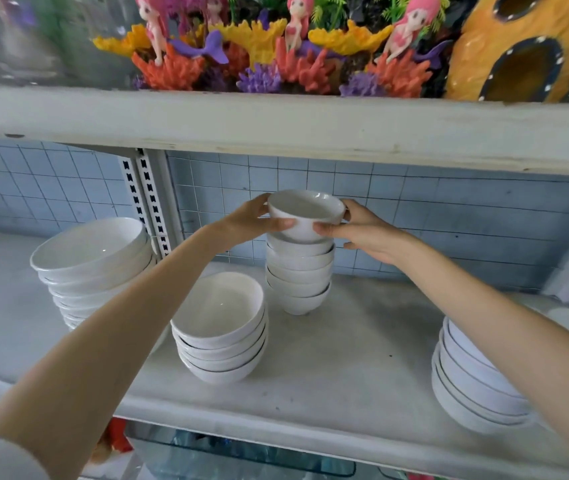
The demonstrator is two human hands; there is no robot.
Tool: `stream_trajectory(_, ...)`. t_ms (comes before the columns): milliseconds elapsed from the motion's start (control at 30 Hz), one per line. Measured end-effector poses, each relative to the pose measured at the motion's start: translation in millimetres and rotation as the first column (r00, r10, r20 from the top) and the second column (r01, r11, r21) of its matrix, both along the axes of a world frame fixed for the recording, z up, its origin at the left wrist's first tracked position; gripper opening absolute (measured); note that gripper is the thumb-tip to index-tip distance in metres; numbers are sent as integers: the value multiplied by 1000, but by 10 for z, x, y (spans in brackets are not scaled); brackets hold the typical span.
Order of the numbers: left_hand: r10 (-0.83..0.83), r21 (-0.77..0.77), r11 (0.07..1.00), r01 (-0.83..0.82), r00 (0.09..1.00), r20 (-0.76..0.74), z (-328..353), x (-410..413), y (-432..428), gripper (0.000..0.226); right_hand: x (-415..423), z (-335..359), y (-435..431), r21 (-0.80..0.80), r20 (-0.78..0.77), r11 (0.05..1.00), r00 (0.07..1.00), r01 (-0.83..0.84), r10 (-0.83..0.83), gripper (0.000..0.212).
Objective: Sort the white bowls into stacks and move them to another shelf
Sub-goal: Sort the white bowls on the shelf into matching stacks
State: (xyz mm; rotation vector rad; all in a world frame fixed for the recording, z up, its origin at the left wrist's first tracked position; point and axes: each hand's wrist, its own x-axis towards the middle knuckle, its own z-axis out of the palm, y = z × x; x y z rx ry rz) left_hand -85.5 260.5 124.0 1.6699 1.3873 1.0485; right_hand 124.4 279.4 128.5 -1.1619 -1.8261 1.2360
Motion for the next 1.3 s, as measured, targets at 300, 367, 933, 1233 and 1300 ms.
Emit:
stream_trajectory(300,-37,-27,999,36,999,-16,-187,-71,101,56,-53,-120,56,-33,46,999,999,-10,12,68)
stream_trajectory(367,-33,-30,999,32,999,-17,-207,-84,109,53,-68,-124,54,-32,67,999,998,-16,18,65)
stream_trajectory(933,-43,-66,997,42,999,-14,-296,-96,121,51,-76,-132,22,-22,85,998,994,-60,62,29)
stream_trajectory(1233,-95,-87,992,88,993,-72,-260,-138,90,55,-20,-56,76,-118,94,989,991,-85,96,19)
stream_trajectory(1300,-70,-138,988,70,998,4,-258,-151,70,51,-7,-9,85,-156,81,987,995,-39,52,63)
